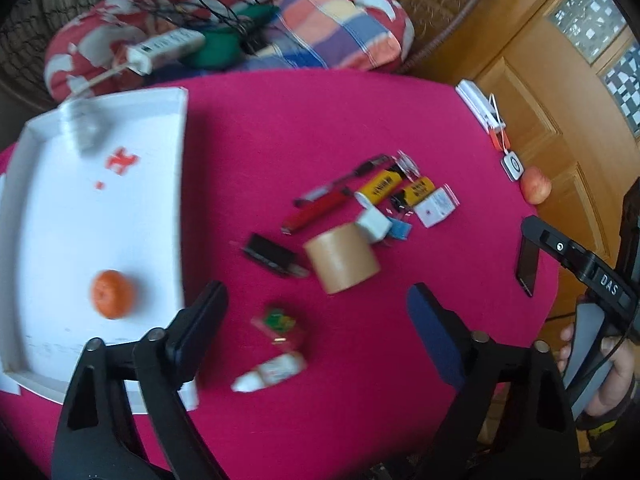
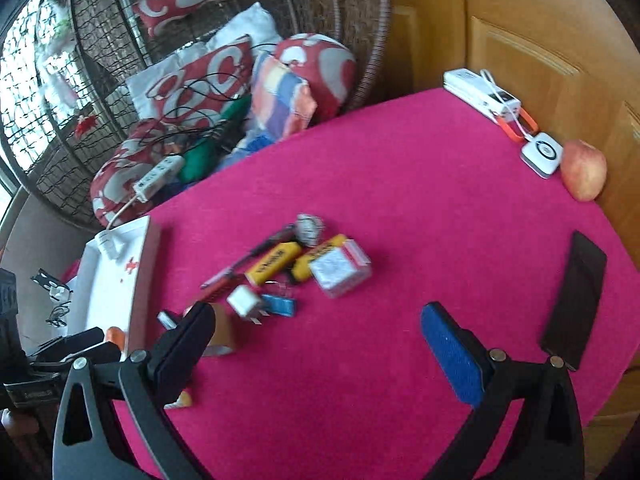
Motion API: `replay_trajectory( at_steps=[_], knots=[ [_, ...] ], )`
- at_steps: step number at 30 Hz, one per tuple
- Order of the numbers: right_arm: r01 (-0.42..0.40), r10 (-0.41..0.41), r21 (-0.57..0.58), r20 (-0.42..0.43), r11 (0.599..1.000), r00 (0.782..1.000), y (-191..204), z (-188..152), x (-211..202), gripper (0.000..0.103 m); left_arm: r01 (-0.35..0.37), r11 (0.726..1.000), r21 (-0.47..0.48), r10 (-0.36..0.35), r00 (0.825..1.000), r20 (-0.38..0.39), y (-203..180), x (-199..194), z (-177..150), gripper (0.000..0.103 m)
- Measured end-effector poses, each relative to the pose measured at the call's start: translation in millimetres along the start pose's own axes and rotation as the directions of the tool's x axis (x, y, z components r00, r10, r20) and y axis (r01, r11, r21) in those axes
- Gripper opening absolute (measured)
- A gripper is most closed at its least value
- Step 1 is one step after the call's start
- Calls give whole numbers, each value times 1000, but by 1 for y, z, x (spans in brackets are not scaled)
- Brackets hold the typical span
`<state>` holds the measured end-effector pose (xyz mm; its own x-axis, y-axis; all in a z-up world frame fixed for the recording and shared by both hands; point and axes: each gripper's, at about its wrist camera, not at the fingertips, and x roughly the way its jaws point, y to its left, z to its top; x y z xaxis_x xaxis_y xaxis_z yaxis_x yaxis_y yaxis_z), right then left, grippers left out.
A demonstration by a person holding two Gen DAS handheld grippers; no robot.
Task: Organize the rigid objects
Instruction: 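Move both tools back over the remaining items on the cloth, then grasp the brown tape roll with the left tool while the right tool grasps the white-red box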
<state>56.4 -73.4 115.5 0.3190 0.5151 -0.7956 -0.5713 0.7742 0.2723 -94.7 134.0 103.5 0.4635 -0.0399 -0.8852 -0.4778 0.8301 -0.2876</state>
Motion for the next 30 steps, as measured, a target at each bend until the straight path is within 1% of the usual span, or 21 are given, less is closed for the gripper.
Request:
replay_trajectory(
  at_steps=[1,2,7,10,13,14,17,19,20,21,24,27,30],
  knots=[
    [1,-1,-2,-2,1000,1000,-5,1,0,103,5,1000,-1,-5,1000,-10,-7,6,1,80],
    [1,-1,-6,-4,1000,1000,-9,2,0,103,2,1000,1,-2,1000,-18,-15,13,3,79],
    [4,-4,-32,-16,999,1000,-34,11,2,103,-7,1000,-5,7,1000,-30,-38,39,10,79],
    [5,-6,-54,-21,999,1000,-46,17,5,103,-57,998,-31,56,998,-43,-41,56,16,79],
    [4,-7,-83,-30,997,1000,-55,24,9,103,-74,994,-79,69,995,-68,-40,72,18,77],
    [4,-7,-91,-34,996,999,-57,25,11,103,-81,993,-87,74,994,-76,-41,77,18,74],
    [-2,-3,-115,-51,993,999,-62,30,19,103,-114,989,-94,106,991,-84,-44,87,18,73],
    [-22,13,-142,-69,990,998,-61,32,25,103,-134,987,-92,127,988,-87,-45,91,18,65],
    [-27,15,-160,-74,987,997,-59,34,28,103,-146,985,-93,137,986,-92,-44,93,18,58],
    [-34,19,-190,-81,981,997,-55,35,31,103,-156,982,-105,144,984,-108,-41,98,17,55],
    [-57,32,-254,-103,965,994,-42,38,42,103,-161,975,-154,140,980,-138,-32,107,14,53],
    [-79,32,-317,-153,945,988,-28,41,62,103,-193,971,-139,171,973,-158,-29,114,13,52],
    [-79,10,-364,-189,928,982,-17,40,84,102,-199,972,-121,180,972,-152,-30,113,16,52]
  ],
)
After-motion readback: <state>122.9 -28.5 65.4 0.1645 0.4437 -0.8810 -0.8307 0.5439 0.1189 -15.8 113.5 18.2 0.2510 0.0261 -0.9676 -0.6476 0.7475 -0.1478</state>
